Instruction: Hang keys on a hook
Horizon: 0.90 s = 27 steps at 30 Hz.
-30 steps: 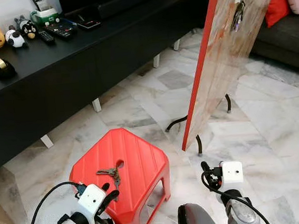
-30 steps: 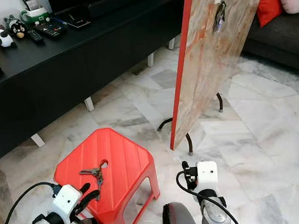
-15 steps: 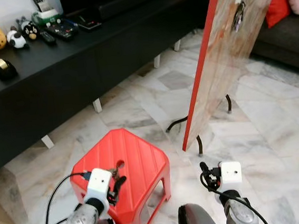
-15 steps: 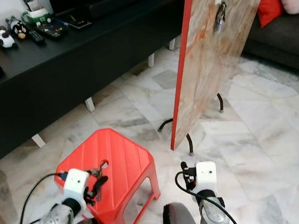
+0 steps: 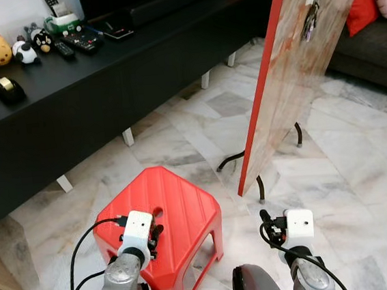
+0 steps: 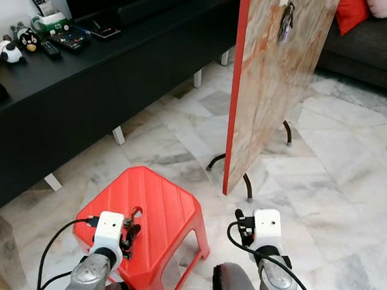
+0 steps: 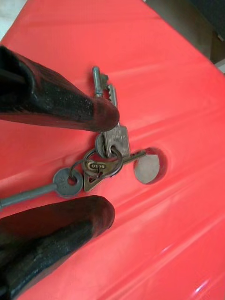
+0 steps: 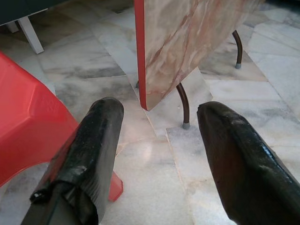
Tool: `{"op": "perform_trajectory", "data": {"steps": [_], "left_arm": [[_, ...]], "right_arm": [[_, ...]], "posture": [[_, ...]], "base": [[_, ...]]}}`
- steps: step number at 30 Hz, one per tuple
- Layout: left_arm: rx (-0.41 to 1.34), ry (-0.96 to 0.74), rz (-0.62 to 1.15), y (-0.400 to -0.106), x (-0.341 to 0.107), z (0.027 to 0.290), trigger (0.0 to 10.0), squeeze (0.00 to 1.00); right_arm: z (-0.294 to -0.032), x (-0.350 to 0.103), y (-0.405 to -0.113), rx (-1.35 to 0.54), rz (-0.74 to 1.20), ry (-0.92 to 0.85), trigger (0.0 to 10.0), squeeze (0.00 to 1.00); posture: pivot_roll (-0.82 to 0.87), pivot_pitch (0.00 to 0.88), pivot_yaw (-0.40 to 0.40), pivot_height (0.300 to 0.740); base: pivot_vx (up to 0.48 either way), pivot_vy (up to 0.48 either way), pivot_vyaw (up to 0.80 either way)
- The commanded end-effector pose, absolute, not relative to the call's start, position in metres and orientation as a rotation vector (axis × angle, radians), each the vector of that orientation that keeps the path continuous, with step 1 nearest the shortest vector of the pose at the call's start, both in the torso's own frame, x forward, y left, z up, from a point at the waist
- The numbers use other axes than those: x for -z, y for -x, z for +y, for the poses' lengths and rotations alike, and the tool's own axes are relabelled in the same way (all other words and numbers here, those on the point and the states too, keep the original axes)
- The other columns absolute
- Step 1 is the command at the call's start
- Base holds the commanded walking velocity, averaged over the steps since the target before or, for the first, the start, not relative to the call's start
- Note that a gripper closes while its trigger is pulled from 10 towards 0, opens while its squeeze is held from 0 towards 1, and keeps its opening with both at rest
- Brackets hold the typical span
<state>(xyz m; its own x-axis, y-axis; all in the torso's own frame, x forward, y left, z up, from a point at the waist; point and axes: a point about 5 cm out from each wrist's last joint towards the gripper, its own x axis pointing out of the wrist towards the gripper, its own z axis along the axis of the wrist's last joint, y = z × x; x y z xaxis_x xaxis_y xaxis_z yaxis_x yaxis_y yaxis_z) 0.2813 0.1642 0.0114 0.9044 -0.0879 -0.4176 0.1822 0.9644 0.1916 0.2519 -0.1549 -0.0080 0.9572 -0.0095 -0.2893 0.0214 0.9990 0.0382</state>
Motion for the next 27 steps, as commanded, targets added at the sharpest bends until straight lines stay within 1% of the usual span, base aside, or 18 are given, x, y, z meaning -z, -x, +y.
{"op": "perform_trajectory", "data": {"steps": [1, 9, 10, 11, 12, 13, 14, 15, 27], "left_arm": [[0.126, -0.243, 0.453, -0.282, -0.008, 0.162, 10.0, 0.0], [0.084, -0.275, 0.487, -0.287, -0.004, 0.159, 10.0, 0.0], [0.092, -0.272, 0.491, -0.288, -0.004, 0.157, 9.3, 0.0], [0.097, -0.269, 0.495, -0.289, -0.003, 0.156, 7.3, 0.0], [0.101, -0.268, 0.498, -0.289, -0.003, 0.154, 4.6, 0.0], [0.101, -0.27, 0.502, -0.29, -0.002, 0.153, 3.6, 0.0], [0.101, -0.271, 0.504, -0.29, -0.002, 0.153, 0.7, 0.0], [0.099, -0.273, 0.507, -0.29, -0.002, 0.153, 0.0, 0.0], [0.049, -0.315, 0.488, -0.293, -0.004, 0.162, 0.0, 0.0]], "right_arm": [[-0.161, 0.01, -0.249, 0.047, 0.296, -0.051, 10.0, 0.0], [-0.163, 0.012, -0.246, 0.057, 0.301, -0.049, 10.0, 0.0], [-0.163, 0.012, -0.246, 0.057, 0.301, -0.049, 10.0, 0.0], [-0.163, 0.012, -0.247, 0.057, 0.301, -0.05, 10.0, 0.0], [-0.163, 0.012, -0.247, 0.056, 0.301, -0.05, 10.0, 0.0], [-0.162, 0.011, -0.248, 0.056, 0.302, -0.051, 10.0, 0.0], [-0.162, 0.011, -0.248, 0.056, 0.302, -0.052, 10.0, 0.0], [-0.162, 0.011, -0.248, 0.055, 0.301, -0.052, 10.0, 0.0], [-0.163, 0.012, -0.248, 0.059, 0.302, -0.051, 10.0, 0.0]], "posture": [[-0.01, 0.07, -0.086, 0.6], [-0.01, 0.075, -0.084, 0.6], [-0.01, 0.075, -0.084, 0.6], [-0.01, 0.075, -0.084, 0.6], [-0.01, 0.075, -0.084, 0.6], [-0.01, 0.075, -0.084, 0.6], [-0.01, 0.075, -0.082, 0.6], [-0.01, 0.075, -0.082, 0.6], [-0.01, 0.074, -0.083, 0.6]], "base": [[0.0, 0.0, 0.0], [0.0, 0.0, 0.0], [0.0, 0.0, 0.0], [0.0, 0.0, 0.0], [0.0, 0.0, 0.0], [0.0, 0.0, 0.0], [0.0, 0.0, 0.0], [0.0, 0.0, 0.0], [0.0, 0.0, 0.0]]}}
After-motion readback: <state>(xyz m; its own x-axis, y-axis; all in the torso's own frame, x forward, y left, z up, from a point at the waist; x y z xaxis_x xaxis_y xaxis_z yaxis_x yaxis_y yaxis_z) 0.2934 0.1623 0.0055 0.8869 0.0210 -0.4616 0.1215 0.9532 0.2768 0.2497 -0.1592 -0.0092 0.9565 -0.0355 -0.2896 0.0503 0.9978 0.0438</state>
